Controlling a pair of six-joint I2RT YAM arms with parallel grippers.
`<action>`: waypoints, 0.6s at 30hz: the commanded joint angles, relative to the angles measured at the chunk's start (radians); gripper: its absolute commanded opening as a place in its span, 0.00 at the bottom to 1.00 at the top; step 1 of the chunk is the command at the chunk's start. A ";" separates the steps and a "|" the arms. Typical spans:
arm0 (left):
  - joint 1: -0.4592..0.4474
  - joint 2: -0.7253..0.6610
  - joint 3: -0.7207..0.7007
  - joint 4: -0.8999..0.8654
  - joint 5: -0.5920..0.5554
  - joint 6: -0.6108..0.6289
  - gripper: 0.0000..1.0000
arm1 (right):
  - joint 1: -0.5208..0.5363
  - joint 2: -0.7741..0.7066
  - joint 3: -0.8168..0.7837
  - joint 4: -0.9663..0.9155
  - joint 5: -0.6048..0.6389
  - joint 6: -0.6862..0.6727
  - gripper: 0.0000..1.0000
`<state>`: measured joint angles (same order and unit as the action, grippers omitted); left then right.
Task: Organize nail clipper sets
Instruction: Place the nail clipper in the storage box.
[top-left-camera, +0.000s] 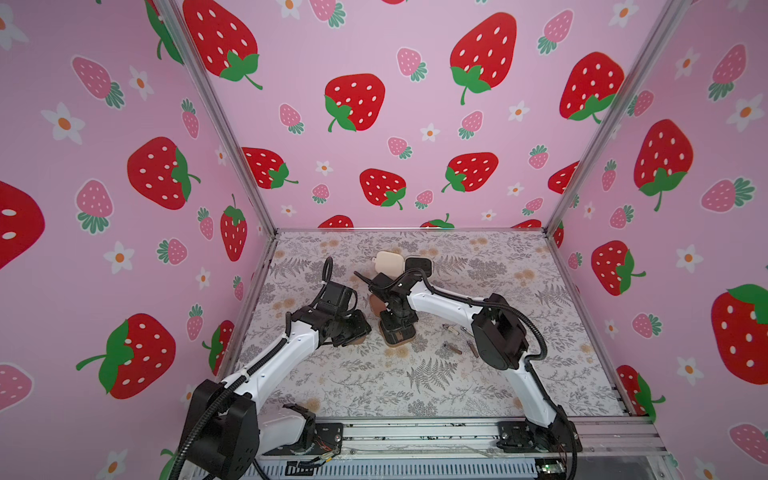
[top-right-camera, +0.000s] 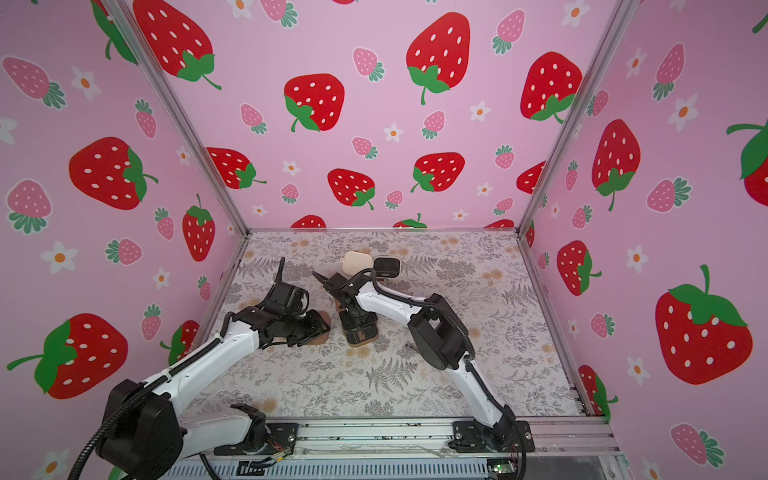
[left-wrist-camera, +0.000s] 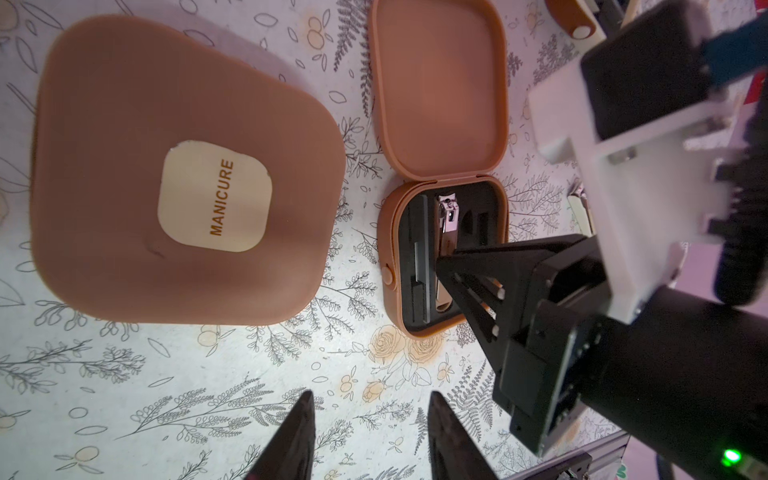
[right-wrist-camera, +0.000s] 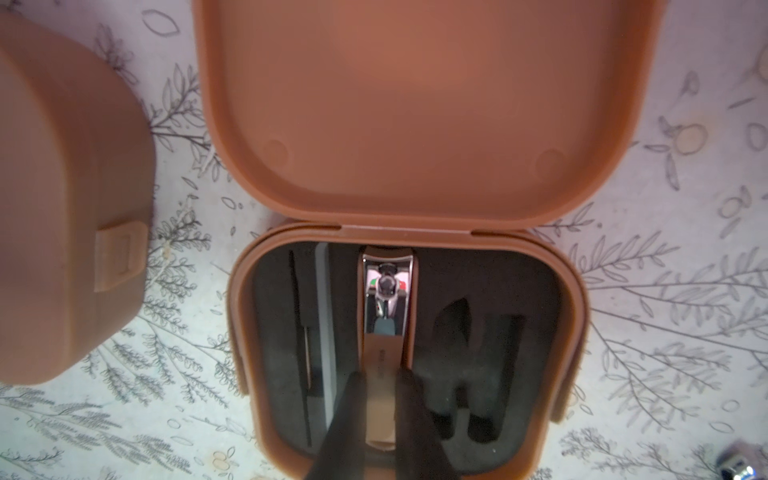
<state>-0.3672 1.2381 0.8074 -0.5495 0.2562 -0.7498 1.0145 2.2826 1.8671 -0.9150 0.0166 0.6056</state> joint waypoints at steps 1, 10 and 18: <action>-0.015 0.029 0.018 -0.009 0.015 -0.001 0.46 | -0.011 0.115 -0.098 -0.029 0.032 -0.007 0.15; -0.068 0.133 0.120 -0.038 -0.031 0.010 0.45 | -0.019 0.024 -0.093 -0.002 0.010 -0.042 0.20; -0.072 0.192 0.203 -0.073 -0.060 0.015 0.44 | -0.020 -0.088 -0.084 0.027 -0.034 -0.098 0.30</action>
<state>-0.4355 1.4124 0.9565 -0.5827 0.2230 -0.7448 0.9993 2.2368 1.8069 -0.8562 -0.0086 0.5381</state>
